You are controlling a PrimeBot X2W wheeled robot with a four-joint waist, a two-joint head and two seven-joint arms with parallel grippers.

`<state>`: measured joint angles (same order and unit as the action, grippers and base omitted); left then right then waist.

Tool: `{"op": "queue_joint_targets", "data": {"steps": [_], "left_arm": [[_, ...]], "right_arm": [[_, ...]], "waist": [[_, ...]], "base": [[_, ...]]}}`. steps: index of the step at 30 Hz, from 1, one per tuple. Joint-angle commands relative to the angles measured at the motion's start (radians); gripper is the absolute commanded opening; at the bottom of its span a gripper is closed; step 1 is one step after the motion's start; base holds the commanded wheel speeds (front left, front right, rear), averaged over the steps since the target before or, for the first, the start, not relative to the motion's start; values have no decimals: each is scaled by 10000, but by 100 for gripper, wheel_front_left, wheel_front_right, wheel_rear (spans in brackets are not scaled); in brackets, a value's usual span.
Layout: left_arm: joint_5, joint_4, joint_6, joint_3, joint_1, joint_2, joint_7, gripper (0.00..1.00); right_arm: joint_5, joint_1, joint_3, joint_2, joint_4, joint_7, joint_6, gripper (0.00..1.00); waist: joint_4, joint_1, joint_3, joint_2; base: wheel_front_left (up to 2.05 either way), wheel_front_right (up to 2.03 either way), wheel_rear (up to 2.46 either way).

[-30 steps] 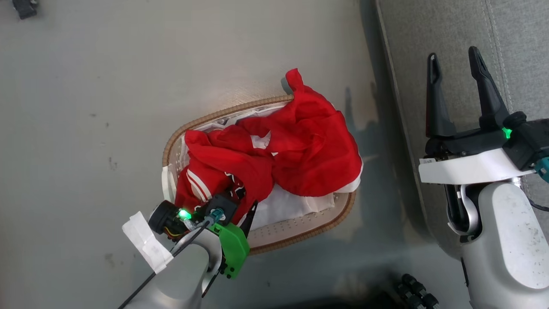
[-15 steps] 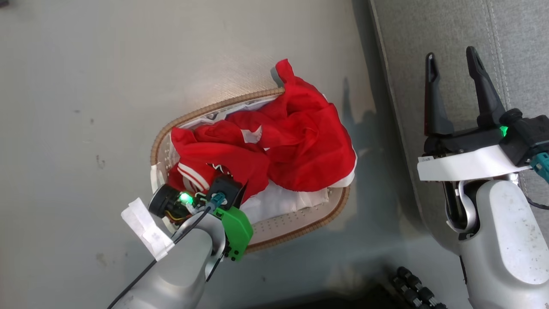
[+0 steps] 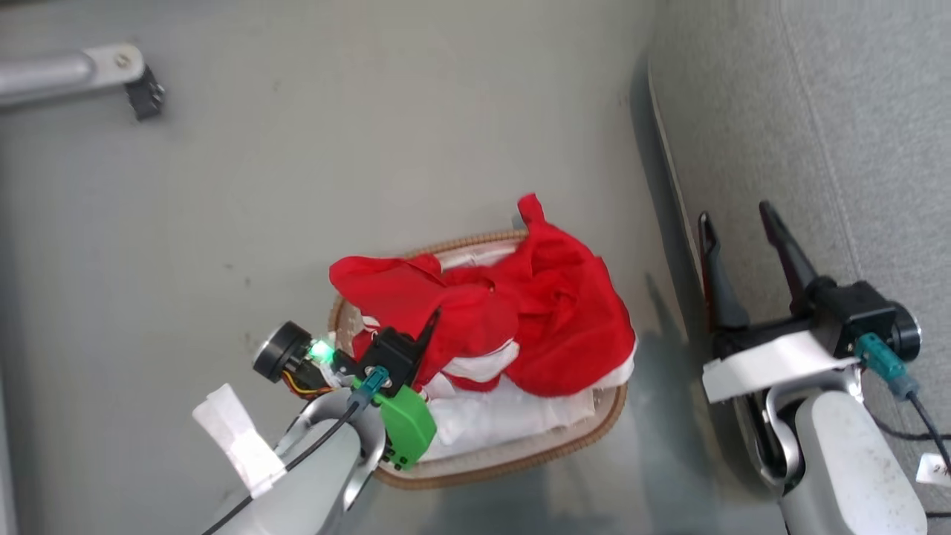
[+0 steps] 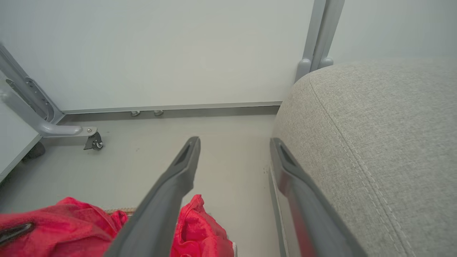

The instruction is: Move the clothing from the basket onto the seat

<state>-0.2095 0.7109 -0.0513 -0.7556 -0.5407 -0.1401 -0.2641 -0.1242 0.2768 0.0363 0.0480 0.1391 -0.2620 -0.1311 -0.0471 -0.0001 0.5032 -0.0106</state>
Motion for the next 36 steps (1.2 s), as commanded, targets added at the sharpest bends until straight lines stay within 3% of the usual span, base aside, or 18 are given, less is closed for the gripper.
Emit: {"op": "queue_joint_targets", "data": {"steps": [1, 17, 26, 36], "left_arm": [[166, -254, -29, 68, 241, -181, -7, 0], [1247, -2564, -715, -428, -693, -1884, -6, 0], [654, -3017, -795, -958, -2779, -2458, 60, 0], [-145, -3356, -799, -1134, -4244, -2540, 231, 0]], "right_arm": [[52, -284, 14, 45, 86, -46, 6, 100], [-6, -1735, 516, 43, 585, -44, 6, 100], [120, -1795, 619, 42, 604, -44, 6, 100], [330, -1016, 1329, 43, 221, -46, 6, 100]], "waist": [[653, 1, -1544, 106], [769, 1, -4379, 106], [594, 1, -4842, 106], [389, 1, -4983, 106]], "base": [[0, 0, 0], [0, 0, 0], [0, 0, 0], [0, 0, 0]]}}
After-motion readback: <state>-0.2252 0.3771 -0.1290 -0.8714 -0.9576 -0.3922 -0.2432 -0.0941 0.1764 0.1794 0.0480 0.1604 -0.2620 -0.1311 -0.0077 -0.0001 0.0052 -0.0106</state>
